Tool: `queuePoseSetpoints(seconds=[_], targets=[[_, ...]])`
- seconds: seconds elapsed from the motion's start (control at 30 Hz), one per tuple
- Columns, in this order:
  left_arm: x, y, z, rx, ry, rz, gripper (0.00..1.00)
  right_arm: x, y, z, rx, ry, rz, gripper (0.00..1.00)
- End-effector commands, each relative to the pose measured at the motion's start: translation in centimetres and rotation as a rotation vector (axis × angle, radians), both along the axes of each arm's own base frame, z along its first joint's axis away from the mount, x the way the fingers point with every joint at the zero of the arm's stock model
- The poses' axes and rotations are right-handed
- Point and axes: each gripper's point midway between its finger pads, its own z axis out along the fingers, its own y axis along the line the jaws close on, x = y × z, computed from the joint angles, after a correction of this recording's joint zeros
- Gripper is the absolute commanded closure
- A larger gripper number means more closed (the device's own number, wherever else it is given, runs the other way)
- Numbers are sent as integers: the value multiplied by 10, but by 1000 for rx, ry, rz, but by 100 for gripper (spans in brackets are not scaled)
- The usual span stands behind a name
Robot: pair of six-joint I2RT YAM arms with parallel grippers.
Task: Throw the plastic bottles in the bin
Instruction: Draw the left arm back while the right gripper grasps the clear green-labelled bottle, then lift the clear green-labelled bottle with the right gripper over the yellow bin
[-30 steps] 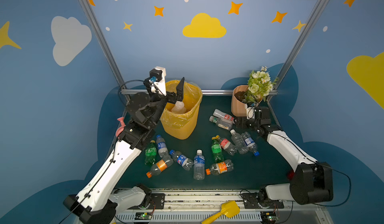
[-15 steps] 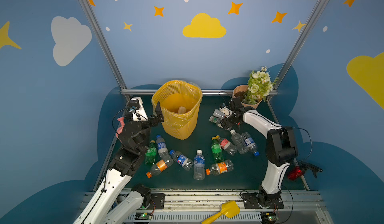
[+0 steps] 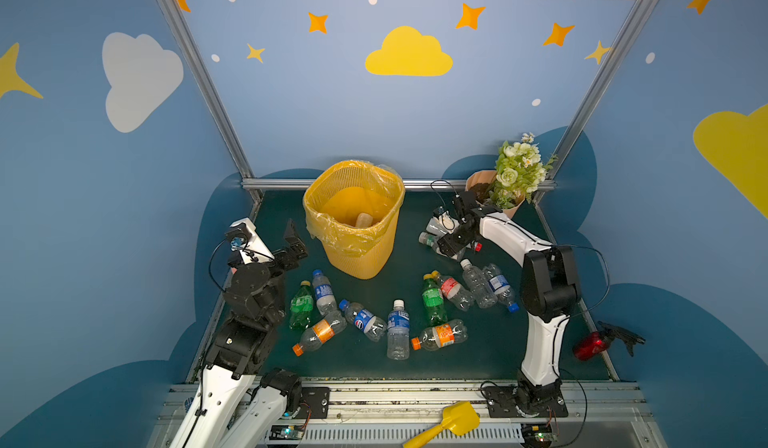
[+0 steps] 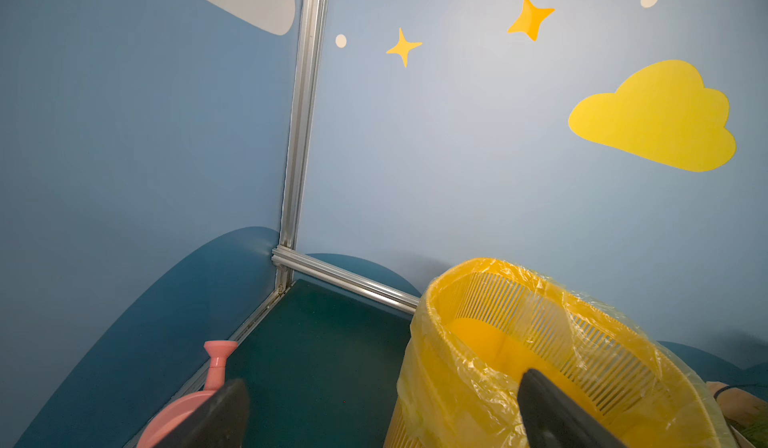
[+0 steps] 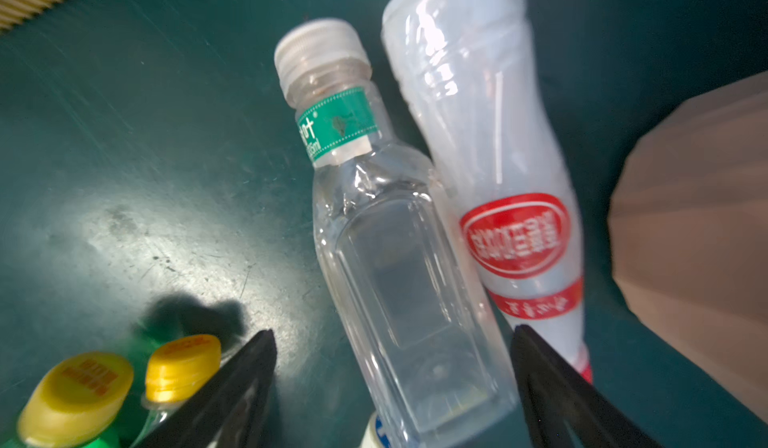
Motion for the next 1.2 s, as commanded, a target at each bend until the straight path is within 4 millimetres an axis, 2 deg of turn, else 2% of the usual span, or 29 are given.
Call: queuePoseSetpoints(seconds=[0.0, 0.33, 0.73, 0.93, 1.03, 1.17], targets=[[4, -1, -7, -8, 22, -6, 0, -6, 4, -8, 5, 56, 25, 18], [14, -4, -18, -17, 57, -20, 0, -5, 18, -13, 61, 93, 35, 21], [16, -2, -11, -7, 50, -13, 0, -9, 32, -27, 71, 150, 32, 24], [18, -3, -15, -27, 54, -19, 0, -7, 40, -29, 110, 174, 21, 25], [18, -3, -14, -35, 51, -21, 0, -5, 43, -28, 124, 178, 8, 30], [17, -2, -14, -33, 51, -16, 0, -4, 44, -23, 138, 170, -1, 42]])
